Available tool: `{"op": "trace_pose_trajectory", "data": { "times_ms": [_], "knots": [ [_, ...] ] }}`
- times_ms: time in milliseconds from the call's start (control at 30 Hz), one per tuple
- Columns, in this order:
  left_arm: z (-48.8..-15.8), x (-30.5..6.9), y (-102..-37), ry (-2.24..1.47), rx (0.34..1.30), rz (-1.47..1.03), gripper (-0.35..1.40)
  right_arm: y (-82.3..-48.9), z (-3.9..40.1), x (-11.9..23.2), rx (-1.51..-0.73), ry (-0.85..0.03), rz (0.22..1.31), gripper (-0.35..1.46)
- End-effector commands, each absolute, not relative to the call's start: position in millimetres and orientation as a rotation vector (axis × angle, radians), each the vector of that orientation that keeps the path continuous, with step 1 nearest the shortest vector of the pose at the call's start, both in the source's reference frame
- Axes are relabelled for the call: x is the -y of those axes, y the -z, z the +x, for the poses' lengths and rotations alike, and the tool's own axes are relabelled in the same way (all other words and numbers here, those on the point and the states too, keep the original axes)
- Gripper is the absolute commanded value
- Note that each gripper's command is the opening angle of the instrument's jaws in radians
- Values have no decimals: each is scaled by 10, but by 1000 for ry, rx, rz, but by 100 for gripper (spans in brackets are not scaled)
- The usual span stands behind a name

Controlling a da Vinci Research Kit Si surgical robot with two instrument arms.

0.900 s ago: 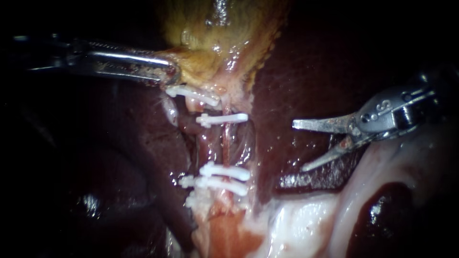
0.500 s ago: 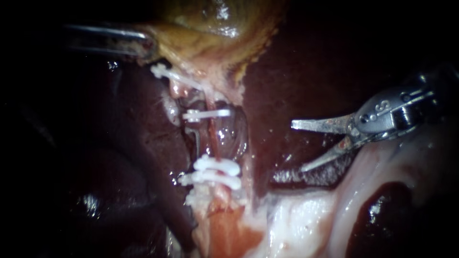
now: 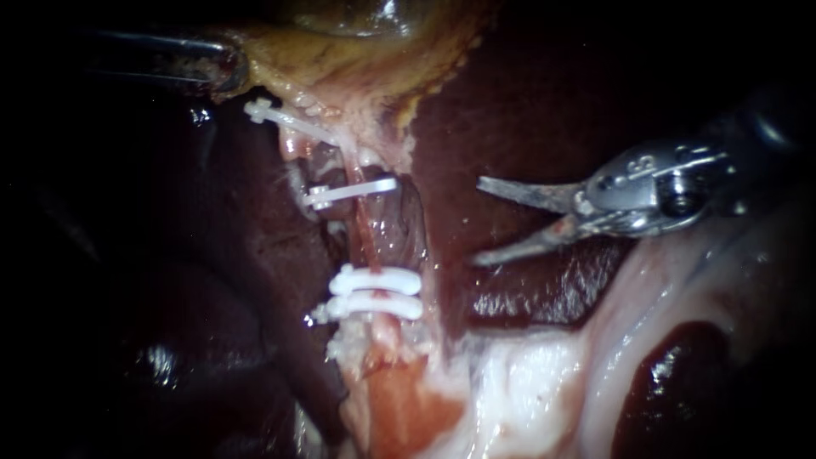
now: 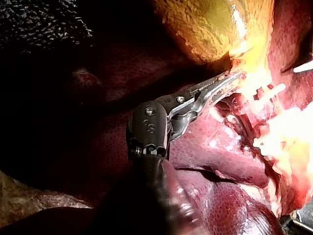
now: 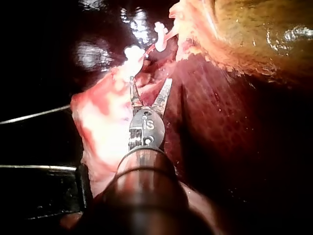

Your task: Go to the cutting position right tube

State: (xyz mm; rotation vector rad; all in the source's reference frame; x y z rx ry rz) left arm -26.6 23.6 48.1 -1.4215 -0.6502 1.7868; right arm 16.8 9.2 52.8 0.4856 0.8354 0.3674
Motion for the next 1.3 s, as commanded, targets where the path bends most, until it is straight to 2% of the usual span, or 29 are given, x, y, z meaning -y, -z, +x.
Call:
{"op": "trace_pose_trajectory", "data": {
  "times_ms": [33,167,467,767,1067,1200,1300],
  "knots": [
    [-267,-236,-481,-1787,649,-1421,-35,-531,174,-91,-827,-381,516,145],
    [-267,-236,-481,-1787,649,-1421,-35,-543,197,-89,-814,-416,569,143],
    [-268,-236,-482,-1787,648,-1421,-35,-583,245,-78,-804,-433,640,142],
    [-269,-235,-482,-1787,647,-1420,-35,-618,282,-69,-891,-459,743,142],
    [-270,-235,-482,-1787,646,-1420,-35,-609,293,-67,-1012,-435,811,142],
    [-270,-235,-482,-1787,646,-1420,-35,-590,295,-62,-1078,-411,866,140],
    [-270,-235,-482,-1787,646,-1420,-35,-573,297,-59,-1098,-381,911,135]
  ]
}}
